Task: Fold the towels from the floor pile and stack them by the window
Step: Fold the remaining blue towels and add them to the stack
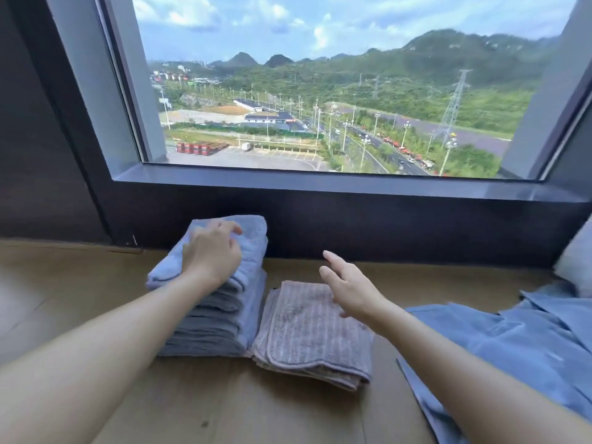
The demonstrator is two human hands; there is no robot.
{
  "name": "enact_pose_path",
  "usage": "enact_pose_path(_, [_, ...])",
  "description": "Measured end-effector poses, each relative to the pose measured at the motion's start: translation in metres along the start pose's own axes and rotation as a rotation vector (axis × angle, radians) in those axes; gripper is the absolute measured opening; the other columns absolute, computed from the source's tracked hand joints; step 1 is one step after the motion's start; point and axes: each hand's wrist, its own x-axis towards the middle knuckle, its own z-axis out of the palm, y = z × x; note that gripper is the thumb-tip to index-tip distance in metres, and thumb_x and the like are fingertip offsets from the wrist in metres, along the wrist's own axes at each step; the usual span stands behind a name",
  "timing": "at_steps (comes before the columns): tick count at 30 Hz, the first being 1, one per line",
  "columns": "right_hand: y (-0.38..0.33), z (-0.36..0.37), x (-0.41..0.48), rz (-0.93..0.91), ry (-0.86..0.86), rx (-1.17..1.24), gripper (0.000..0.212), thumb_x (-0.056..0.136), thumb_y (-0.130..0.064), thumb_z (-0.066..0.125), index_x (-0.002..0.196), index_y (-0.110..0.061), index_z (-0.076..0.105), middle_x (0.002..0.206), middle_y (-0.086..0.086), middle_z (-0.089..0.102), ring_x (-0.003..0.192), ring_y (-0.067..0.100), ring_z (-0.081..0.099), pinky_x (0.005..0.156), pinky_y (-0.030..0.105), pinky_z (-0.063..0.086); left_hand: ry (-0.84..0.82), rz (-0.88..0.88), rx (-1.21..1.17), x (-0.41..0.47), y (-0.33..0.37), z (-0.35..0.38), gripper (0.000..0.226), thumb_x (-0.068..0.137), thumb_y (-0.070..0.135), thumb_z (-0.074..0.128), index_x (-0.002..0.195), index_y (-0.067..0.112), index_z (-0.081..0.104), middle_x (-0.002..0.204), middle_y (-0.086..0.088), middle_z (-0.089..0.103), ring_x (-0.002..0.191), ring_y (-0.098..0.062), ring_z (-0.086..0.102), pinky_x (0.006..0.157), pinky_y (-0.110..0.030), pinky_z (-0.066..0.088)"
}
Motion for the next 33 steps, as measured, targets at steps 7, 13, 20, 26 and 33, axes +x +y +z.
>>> enact_pose_path(7, [0.062, -0.107, -0.069, 0.184, 0.122, 0.026, 0.046, 0.098, -0.03, 0.042, 0.143, -0.029, 0.033, 0.144, -0.005, 0.036, 0.099, 0.018, 0.054, 0.059, 0.023, 0.045, -0.187, 0.237, -0.243, -0.064, 0.135, 0.076, 0.03, 0.088, 0.011, 0.044, 0.112, 0.017, 0.063, 0.117, -0.002, 0.06, 0.112, -0.026, 0.05, 0.095, -0.039, 0.043])
enact_pose_path(13, [0.118, -0.15, -0.089, 0.193, 0.144, -0.177, 0.047, 0.093, -0.017, 0.05, 0.139, -0.023, 0.041, 0.14, -0.001, 0.042, 0.111, 0.016, 0.048, 0.08, 0.022, 0.038, -0.48, 0.309, -0.218, -0.107, 0.205, 0.129, 0.029, 0.091, 0.019, 0.045, 0.117, 0.018, 0.059, 0.118, 0.002, 0.061, 0.113, -0.019, 0.053, 0.091, -0.023, 0.041])
enact_pose_path(20, [0.161, -0.152, -0.092, 0.22, 0.089, -0.313, 0.05, 0.089, -0.009, 0.05, 0.138, -0.021, 0.044, 0.144, -0.003, 0.042, 0.133, 0.015, 0.038, 0.108, 0.025, 0.028, -0.921, 0.222, -0.072, -0.13, 0.218, 0.178, 0.045, 0.092, 0.033, 0.052, 0.132, 0.013, 0.046, 0.132, -0.003, 0.054, 0.119, -0.018, 0.05, 0.098, -0.026, 0.041])
enact_pose_path(26, [0.169, -0.156, -0.096, 0.221, 0.109, -0.284, 0.051, 0.088, -0.006, 0.048, 0.136, -0.022, 0.045, 0.143, -0.003, 0.044, 0.131, 0.015, 0.039, 0.105, 0.024, 0.03, -0.965, 0.221, -0.053, -0.132, 0.224, 0.184, 0.026, 0.087, 0.029, 0.059, 0.104, 0.009, 0.061, 0.093, -0.004, 0.058, 0.084, -0.019, 0.049, 0.07, -0.026, 0.04])
enact_pose_path(33, [0.122, -0.163, -0.107, 0.15, 0.115, -0.251, 0.051, 0.088, -0.012, 0.054, 0.136, -0.027, 0.045, 0.138, -0.006, 0.046, 0.106, 0.013, 0.051, 0.085, 0.019, 0.039, -0.69, 0.436, 0.08, -0.117, 0.226, 0.123, 0.02, 0.087, 0.026, 0.06, 0.098, 0.011, 0.066, 0.09, -0.005, 0.059, 0.085, -0.018, 0.048, 0.069, -0.023, 0.035])
